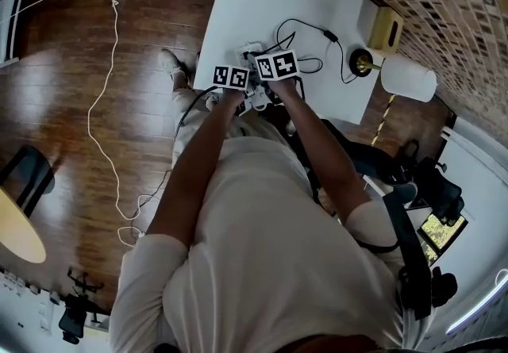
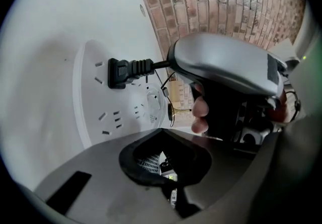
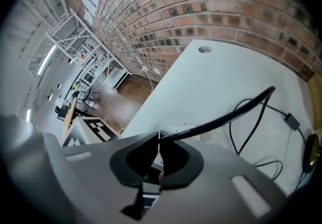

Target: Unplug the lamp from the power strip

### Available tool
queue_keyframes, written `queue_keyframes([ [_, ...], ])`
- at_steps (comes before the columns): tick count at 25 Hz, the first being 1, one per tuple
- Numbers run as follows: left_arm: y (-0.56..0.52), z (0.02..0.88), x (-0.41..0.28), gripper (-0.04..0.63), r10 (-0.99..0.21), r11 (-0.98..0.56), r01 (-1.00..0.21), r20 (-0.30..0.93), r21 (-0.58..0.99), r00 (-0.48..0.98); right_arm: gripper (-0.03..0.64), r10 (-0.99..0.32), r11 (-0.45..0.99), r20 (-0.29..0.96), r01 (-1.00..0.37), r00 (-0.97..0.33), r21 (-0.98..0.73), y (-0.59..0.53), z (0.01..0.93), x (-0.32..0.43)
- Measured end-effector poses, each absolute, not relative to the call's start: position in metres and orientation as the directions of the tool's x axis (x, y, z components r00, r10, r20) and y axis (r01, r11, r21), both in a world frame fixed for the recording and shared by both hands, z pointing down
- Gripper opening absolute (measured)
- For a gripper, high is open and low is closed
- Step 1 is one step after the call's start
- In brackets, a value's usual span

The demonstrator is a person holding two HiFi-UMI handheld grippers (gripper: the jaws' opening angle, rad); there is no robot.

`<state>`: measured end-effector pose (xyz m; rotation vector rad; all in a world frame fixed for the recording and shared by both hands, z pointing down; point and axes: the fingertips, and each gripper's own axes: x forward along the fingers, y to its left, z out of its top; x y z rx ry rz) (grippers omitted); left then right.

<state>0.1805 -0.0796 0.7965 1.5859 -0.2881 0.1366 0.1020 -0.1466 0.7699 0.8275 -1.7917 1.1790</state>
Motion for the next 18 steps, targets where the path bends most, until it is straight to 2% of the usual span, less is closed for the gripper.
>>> queue_keyframes([
  [4, -0.079, 0.800, 0.170, -0.002, -0.095, -0.013, -0.271, 0.269, 0.962, 0.959, 0.006, -0.133, 0.241, 0.809, -0.811, -0.572, -0.534, -0.154, 0.745, 0.078],
  [8, -0.080, 0.801, 0.176, -0.002, -0.093, -0.015, -0.287, 0.284, 0.958, 0.954, 0.008, -0.145, 0.339, 0.851, -0.833, -0.505, -0.437, -0.176, 0.724, 0.086],
  [15, -0.073, 0.793, 0.180, -0.011, -0.094, -0.025, -0.276, 0.273, 0.961, 0.957, 0.012, -0.192, 0.235, 0.840, -0.855, -0.508, -0.463, -0.172, 0.723, 0.131],
  [16, -0.073, 0.788, 0.179, 0.002, -0.097, -0.041, -0.264, 0.259, 0.964, 0.961, 0.012, -0.207, 0.205, 0.841, -0.863, -0.500, -0.463, -0.172, 0.725, 0.143],
  [17, -0.074, 0.784, 0.177, 0.083, -0.097, -0.069, -0.253, 0.246, 0.965, 0.964, 0.012, -0.226, 0.175, 0.839, -0.868, -0.495, -0.465, -0.174, 0.726, 0.156],
  [18, -0.074, 0.779, 0.173, 0.105, -0.096, -0.107, -0.247, 0.237, 0.963, 0.967, 0.014, -0.242, 0.148, 0.835, -0.869, -0.494, -0.472, -0.176, 0.727, 0.168],
])
